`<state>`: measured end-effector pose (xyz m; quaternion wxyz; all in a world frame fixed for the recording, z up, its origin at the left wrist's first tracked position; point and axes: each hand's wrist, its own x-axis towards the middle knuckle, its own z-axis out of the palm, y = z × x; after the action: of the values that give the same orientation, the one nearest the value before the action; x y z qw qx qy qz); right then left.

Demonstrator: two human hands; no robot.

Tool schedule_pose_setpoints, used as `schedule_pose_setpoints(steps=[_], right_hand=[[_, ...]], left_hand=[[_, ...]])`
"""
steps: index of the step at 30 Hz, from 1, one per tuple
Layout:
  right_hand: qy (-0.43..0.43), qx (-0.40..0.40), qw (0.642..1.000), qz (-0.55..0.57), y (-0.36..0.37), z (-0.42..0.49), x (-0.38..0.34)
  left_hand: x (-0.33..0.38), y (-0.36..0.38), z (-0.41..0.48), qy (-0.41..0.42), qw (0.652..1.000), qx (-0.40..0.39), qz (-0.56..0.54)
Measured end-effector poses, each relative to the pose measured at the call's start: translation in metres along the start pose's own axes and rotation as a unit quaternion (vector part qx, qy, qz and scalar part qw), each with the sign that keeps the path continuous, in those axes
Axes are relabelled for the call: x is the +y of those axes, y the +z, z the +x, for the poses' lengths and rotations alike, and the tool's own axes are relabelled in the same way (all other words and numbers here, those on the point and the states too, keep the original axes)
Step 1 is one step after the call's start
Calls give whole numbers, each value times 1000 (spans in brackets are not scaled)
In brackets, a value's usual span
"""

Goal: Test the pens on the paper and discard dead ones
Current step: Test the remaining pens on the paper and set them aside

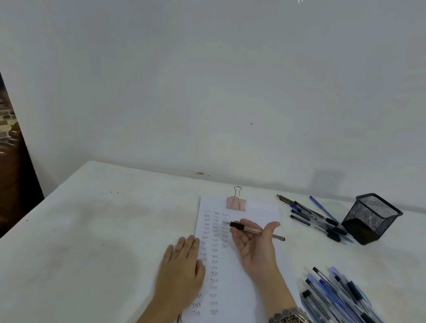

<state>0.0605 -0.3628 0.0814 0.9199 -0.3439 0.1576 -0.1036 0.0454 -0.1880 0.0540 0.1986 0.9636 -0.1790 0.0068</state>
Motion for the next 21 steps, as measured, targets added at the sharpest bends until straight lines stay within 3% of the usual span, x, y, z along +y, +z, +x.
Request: schedule_pose_setpoints(steps=[3,5,10,21], right_hand=[[-30,6,999,-26,4,-3,3],[-72,-5,992,-102,4,-5,4],[-196,12,911,-362,3,-6,18],[-184,8,886,-425,13,-13,23]], left_hand=[[0,0,1,-1,1000,-4,5],[1,0,0,0,1000,-1,11],[2,1,1,-5,1000,0,6],[4,0,1,-10,1000,-14,18]])
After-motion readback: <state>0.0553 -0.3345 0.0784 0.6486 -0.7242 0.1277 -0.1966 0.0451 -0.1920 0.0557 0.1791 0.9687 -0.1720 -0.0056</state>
